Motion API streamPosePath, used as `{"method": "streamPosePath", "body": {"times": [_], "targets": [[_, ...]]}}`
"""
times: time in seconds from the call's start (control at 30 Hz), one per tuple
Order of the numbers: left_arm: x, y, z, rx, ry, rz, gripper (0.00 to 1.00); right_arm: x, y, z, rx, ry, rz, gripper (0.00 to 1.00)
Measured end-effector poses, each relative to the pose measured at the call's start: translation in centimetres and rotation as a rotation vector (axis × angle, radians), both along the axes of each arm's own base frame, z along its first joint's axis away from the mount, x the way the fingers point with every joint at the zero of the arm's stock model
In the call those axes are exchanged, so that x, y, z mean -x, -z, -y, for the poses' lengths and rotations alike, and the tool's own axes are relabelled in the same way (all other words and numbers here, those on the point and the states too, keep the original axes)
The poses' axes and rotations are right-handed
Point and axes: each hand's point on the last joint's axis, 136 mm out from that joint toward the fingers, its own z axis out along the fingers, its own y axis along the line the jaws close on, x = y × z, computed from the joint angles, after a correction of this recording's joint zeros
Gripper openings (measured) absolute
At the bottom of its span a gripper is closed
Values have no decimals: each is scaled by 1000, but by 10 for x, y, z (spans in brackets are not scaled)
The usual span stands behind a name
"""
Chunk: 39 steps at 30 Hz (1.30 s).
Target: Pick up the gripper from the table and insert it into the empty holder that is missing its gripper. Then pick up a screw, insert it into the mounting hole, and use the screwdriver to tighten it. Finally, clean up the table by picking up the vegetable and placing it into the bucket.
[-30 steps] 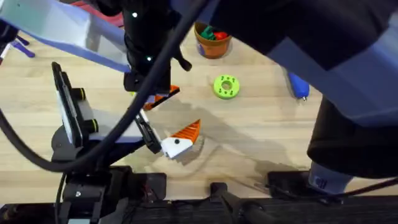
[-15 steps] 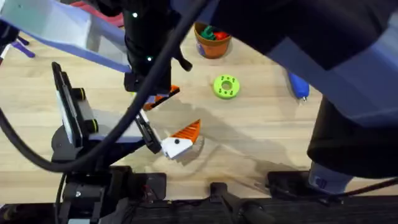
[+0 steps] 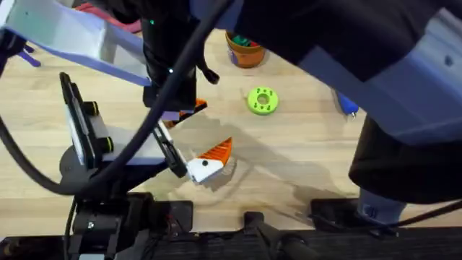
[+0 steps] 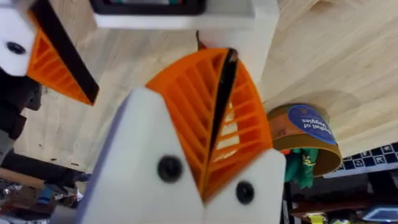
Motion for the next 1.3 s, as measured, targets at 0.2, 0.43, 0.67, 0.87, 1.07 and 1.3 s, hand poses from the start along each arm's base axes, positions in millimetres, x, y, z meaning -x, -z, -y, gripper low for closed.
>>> {"method": "streamPosePath", "body": {"times": [0.2,0.43,0.67,0.87,1.07,1.3], "targets": [[0,0,0,0,0,0,985,0,0,0,0,0,0,6],[0,0,0,5,-1,-8,985,-1,2,-3,0,0,0,6],[-1,3,0,21,-3,-50,985,-6,10,-10,1,7,-1,6],[0,3,0,24,3,-55,985,-5,11,-7,11,13,-7,6],[1,2,1,24,9,-55,985,-7,11,-4,13,27,-19,6],[1,2,1,24,9,-55,985,-7,11,-4,13,27,-21,6]]}}
